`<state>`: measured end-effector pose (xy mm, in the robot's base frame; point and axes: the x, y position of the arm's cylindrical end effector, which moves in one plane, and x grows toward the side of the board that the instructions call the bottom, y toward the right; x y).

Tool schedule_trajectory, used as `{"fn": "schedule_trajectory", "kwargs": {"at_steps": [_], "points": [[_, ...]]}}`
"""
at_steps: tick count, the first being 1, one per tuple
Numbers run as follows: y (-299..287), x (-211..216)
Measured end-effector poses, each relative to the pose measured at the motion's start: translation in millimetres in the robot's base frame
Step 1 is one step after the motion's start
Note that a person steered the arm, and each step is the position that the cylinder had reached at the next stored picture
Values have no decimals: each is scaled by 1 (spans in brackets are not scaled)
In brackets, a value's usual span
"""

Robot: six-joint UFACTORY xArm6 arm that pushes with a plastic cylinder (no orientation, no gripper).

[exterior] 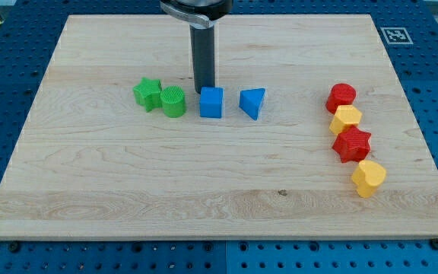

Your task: Move green star a bit down

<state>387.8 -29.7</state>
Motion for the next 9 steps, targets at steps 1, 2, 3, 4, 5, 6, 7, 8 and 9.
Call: {"fn": "schedule_trajectory", "kwargs": {"at_steps": [1,2,3,4,5,6,7,8,9], "points": [[-6,-1],[-18,-18],[-43,-28],[-76,-28],[-96,-23],[-97,-15],[-98,-11],[-98,-11],[-98,-9]]}}
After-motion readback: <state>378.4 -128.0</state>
